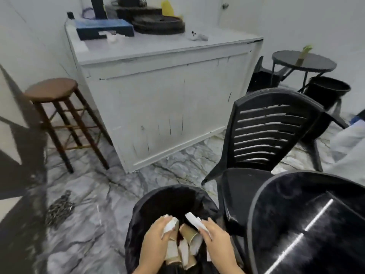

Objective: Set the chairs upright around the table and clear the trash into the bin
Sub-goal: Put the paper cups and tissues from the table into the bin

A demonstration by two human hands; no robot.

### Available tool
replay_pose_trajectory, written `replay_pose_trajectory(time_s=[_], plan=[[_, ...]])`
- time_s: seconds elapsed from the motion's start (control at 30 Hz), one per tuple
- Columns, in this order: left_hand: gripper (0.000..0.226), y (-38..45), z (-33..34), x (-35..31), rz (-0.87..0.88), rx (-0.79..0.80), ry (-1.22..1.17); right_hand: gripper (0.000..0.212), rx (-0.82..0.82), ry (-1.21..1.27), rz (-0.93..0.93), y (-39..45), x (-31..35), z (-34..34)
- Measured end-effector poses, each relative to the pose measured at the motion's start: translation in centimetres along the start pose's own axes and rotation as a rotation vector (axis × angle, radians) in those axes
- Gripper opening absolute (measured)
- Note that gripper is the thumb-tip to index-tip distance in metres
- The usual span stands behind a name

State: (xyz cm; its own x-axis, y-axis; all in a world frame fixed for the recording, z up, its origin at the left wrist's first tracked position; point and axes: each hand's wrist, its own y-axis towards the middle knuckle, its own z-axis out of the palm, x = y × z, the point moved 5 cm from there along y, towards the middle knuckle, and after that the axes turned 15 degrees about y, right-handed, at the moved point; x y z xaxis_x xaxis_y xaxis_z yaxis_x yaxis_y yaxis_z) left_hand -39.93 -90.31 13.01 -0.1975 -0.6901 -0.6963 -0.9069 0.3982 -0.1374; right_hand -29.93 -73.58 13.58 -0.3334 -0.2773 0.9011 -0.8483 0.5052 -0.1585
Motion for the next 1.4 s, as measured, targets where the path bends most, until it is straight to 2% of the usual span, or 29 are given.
replay_pose_trajectory(time_s=[0.07, 0.13, 0.4, 0.77, 0.83, 0.93, 1.0, 1.03, 1.07, 1.17, 1.23, 1.33, 1.4], plan=[[0.048, 0.1, -0.8, 1.5, 0.002, 0.046, 0.044, 0.032, 0.029, -0.034, 0.004, 0.2, 0.6, 1.7], [0.035, 0.4, -0.9, 3.2, -0.016, 0.068, 0.080, 0.032, 0.068, -0.039, 0.049, 0.8, -0.2, 3.2], [0.037, 2.0, 1.9, 7.6, -0.090, 0.127, 0.086, 0.032, 0.092, -0.045, 0.213, 2.7, -4.4, 6.4], [0.037, 7.0, 13.9, 16.8, -0.109, 0.191, 0.124, 0.026, 0.095, -0.089, 0.300, 7.7, -17.3, 12.5], [0.049, 7.2, 15.5, 18.0, -0.106, 0.262, 0.222, 0.038, 0.160, -0.184, 0.302, 7.8, -19.3, 13.6], [0.084, 6.9, 16.6, 19.7, -0.128, 0.366, 0.359, 0.084, 0.303, -0.386, 0.348, 7.7, -21.6, 14.6], [0.102, 6.6, 16.4, 20.4, -0.138, 0.379, 0.345, 0.118, 0.313, -0.383, 0.380, 7.6, -22.1, 14.8], [0.106, 6.5, 16.1, 20.5, -0.139, 0.376, 0.344, 0.128, 0.317, -0.378, 0.385, 7.4, -22.1, 14.7], [0.102, 6.4, 15.8, 20.4, -0.140, 0.369, 0.348, 0.126, 0.321, -0.374, 0.385, 7.2, -21.9, 14.7], [0.074, 6.1, 14.4, 19.1, -0.128, 0.331, 0.368, 0.083, 0.335, -0.384, 0.379, 6.5, -20.4, 14.1], [0.080, 5.7, 12.9, 17.5, -0.102, 0.323, 0.371, 0.074, 0.343, -0.399, 0.361, 5.9, -18.7, 13.4], [0.107, 5.2, 10.2, 14.5, -0.084, 0.319, 0.354, 0.071, 0.372, -0.406, 0.327, 5.1, -15.2, 12.0], [0.113, 5.0, 8.1, 12.1, -0.063, 0.299, 0.357, 0.068, 0.395, -0.424, 0.290, 4.8, -12.5, 10.8]])
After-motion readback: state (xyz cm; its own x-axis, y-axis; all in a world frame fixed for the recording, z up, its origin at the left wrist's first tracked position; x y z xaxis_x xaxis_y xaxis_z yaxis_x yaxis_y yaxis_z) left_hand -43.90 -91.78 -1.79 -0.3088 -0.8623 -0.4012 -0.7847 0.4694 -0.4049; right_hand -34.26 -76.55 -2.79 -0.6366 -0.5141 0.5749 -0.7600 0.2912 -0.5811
